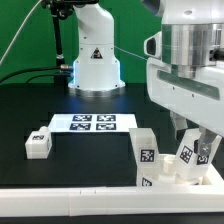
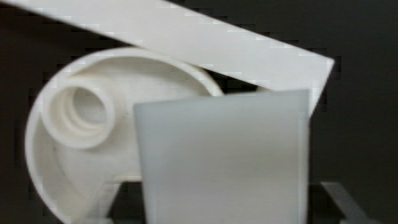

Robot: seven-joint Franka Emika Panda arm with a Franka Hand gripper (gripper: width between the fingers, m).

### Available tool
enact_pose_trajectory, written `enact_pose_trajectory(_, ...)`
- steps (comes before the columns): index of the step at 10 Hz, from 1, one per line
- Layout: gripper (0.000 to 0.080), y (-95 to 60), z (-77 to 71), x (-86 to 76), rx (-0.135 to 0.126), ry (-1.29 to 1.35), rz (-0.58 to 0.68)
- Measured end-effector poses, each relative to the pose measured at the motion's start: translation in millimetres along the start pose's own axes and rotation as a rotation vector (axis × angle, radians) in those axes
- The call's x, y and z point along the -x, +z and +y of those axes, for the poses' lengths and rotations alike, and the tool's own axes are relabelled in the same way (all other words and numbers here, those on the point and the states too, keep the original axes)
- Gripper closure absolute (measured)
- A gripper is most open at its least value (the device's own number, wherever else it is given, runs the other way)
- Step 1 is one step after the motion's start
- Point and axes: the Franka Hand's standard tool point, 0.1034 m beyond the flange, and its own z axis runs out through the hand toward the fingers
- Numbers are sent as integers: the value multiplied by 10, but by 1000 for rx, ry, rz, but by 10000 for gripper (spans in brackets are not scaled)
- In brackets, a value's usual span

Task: Assemble stool

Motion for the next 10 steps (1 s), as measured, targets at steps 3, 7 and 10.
enact_pose_trajectory(3,456,19,-18,63,-50,509,-31)
enact_pose_trajectory(7,456,67,-44,218,-148,661,-102)
enact_pose_trajectory(10,176,69,-44,233,-149,623,-102)
